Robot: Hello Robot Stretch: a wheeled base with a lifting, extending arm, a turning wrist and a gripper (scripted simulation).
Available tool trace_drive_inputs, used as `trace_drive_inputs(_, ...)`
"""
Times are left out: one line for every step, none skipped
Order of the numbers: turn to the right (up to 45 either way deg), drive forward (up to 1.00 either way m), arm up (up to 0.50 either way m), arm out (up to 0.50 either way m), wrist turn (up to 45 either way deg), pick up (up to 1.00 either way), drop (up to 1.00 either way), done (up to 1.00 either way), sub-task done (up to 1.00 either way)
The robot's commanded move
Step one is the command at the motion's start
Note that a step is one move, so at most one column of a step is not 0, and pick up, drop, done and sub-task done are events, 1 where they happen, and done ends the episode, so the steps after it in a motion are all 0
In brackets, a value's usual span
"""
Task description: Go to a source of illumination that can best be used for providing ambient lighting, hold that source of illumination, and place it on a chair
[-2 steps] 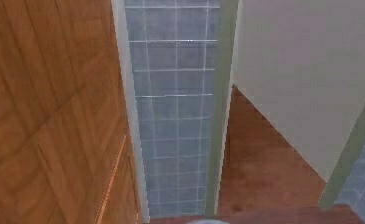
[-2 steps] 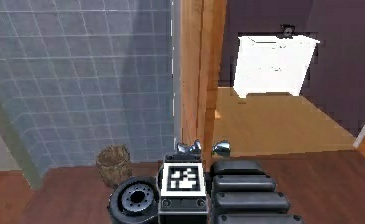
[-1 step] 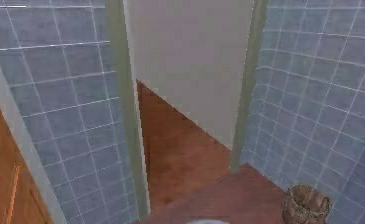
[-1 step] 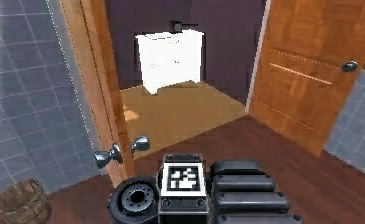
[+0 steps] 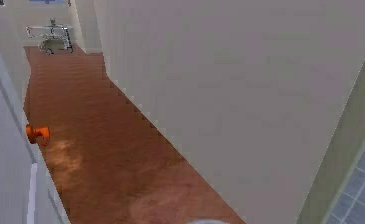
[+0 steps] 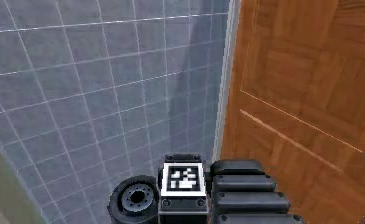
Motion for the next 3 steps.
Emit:
trace_drive_inputs(9.0, 0.00, 0.00, 0.00, 0.0, 0.00, 0.00, 0.00, 0.00)
trace_drive_inputs(0.0, 0.10, 0.00, 0.00, 0.0, 0.00, 0.00, 0.00, 0.00)
trace_drive_inputs(-33.0, 0.00, 0.00, 0.00, 0.0, 0.00, 0.00, 0.00, 0.00)
